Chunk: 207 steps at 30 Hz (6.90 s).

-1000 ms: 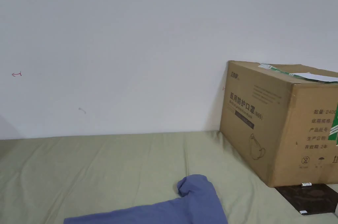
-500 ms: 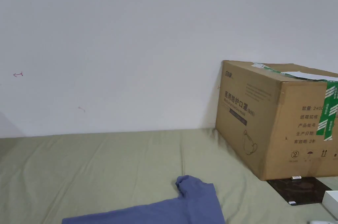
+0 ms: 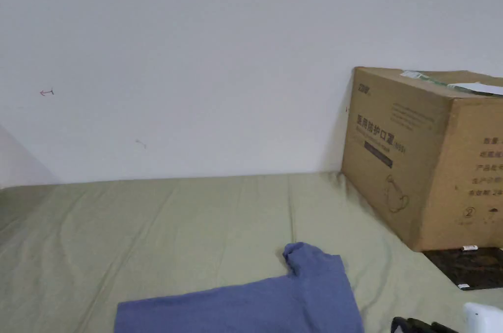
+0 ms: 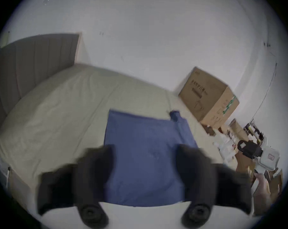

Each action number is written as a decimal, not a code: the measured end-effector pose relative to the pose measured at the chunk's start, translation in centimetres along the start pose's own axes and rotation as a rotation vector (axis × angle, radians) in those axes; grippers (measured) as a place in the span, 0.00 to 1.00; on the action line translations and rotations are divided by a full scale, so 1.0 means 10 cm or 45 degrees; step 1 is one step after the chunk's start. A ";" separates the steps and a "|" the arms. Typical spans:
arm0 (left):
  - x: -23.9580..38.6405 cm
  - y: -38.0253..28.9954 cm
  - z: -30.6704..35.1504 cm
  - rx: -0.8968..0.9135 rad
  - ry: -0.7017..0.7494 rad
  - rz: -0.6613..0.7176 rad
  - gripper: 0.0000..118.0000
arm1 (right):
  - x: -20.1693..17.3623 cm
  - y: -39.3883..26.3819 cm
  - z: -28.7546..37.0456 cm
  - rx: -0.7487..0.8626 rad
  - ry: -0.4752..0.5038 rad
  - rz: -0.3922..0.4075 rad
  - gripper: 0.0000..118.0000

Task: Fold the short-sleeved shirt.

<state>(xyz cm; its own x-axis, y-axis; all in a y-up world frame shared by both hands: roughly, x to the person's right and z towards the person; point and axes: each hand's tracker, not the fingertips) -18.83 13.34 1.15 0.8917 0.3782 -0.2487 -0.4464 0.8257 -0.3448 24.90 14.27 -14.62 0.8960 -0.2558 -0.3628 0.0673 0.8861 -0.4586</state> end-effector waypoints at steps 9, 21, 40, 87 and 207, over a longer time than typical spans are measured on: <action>-0.49 0.67 -1.59 -0.352 0.077 0.039 0.02 | -0.13 0.07 -0.58 -0.103 0.069 0.042 0.00; -1.34 0.64 -3.93 -0.656 0.299 0.058 0.94 | 0.12 -0.20 -1.15 -0.329 0.000 0.044 0.00; -1.25 0.47 -2.62 -0.425 0.238 -0.062 0.01 | 0.86 0.71 -3.07 -0.430 -0.059 -0.074 0.04; 0.10 3.56 -0.49 0.210 0.134 -0.346 0.01 | -0.05 3.90 -0.95 -0.026 0.007 0.109 0.00; -1.09 -0.97 -0.28 -0.640 0.283 0.031 0.05 | 0.85 -1.03 -0.27 -0.631 -0.147 -0.093 0.34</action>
<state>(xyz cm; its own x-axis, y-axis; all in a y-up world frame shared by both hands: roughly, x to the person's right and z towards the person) -24.42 0.07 4.60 0.8678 0.2518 -0.4284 -0.4958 0.4957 -0.7130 30.66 1.92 -15.13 0.9413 -0.2411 -0.2362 -0.0595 0.5703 -0.8193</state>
